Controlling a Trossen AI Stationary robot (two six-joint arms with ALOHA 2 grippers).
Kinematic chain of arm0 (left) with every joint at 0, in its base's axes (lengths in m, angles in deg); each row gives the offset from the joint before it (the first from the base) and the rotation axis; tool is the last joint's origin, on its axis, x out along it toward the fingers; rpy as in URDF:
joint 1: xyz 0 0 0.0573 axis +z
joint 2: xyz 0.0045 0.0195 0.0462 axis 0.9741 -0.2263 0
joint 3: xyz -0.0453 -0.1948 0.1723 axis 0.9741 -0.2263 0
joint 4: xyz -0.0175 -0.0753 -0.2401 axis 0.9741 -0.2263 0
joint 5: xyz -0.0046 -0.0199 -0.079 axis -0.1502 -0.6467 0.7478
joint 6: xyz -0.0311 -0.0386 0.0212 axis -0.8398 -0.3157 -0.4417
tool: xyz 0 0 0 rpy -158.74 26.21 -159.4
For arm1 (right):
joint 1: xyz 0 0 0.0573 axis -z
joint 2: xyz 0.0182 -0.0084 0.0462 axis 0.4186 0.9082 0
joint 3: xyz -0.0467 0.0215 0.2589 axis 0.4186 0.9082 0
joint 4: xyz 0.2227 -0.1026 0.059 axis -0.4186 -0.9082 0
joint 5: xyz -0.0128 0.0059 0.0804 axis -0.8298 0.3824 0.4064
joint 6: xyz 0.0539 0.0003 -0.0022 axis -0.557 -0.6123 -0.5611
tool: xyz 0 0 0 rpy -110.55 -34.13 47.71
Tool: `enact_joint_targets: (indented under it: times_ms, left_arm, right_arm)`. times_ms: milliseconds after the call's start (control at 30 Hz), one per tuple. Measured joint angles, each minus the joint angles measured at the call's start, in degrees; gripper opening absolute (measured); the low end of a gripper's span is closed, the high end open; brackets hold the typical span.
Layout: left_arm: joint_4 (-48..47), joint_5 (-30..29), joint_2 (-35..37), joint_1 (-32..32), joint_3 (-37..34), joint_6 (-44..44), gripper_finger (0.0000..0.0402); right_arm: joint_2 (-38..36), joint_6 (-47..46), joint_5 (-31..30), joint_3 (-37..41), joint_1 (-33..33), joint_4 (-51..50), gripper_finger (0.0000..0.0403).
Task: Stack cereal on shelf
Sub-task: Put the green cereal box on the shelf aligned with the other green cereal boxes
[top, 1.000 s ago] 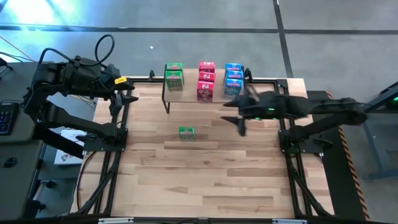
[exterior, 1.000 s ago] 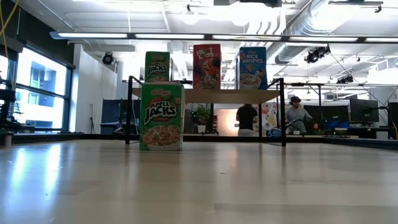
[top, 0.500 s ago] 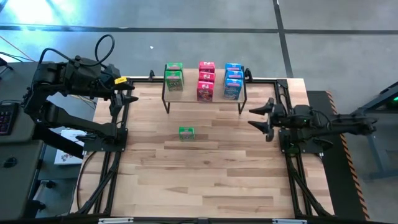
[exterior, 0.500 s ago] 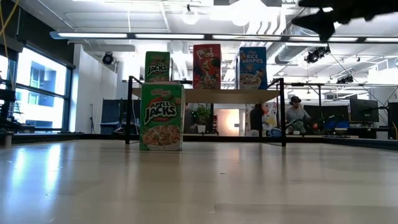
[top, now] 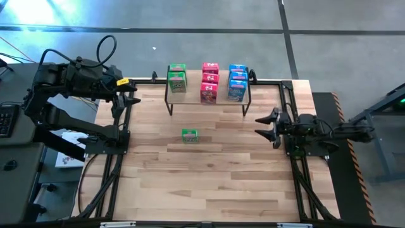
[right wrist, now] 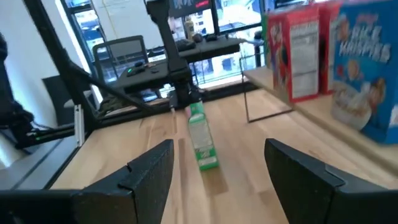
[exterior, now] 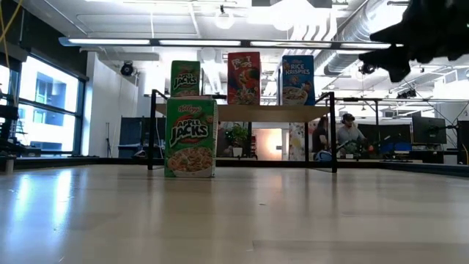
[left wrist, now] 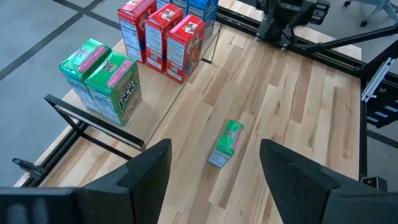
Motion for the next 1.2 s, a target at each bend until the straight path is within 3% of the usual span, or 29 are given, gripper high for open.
enact_joint_targets:
  times_ms: [500, 1200]
  left_arm:
    - [-0.02, 0.0, -0.02, 0.0, 0.0, -0.02, 0.0237]
    - [0.0, 0.0, 0.0, 0.01, 0.0, -0.02, 0.0237]
  right_arm:
    - [-6.43, -5.28, 2.2, 8.87, 0.0, 1.95, 0.0244]
    - [-3.15, -8.27, 2.31, 9.11, 0.0, 2.45, 0.0244]
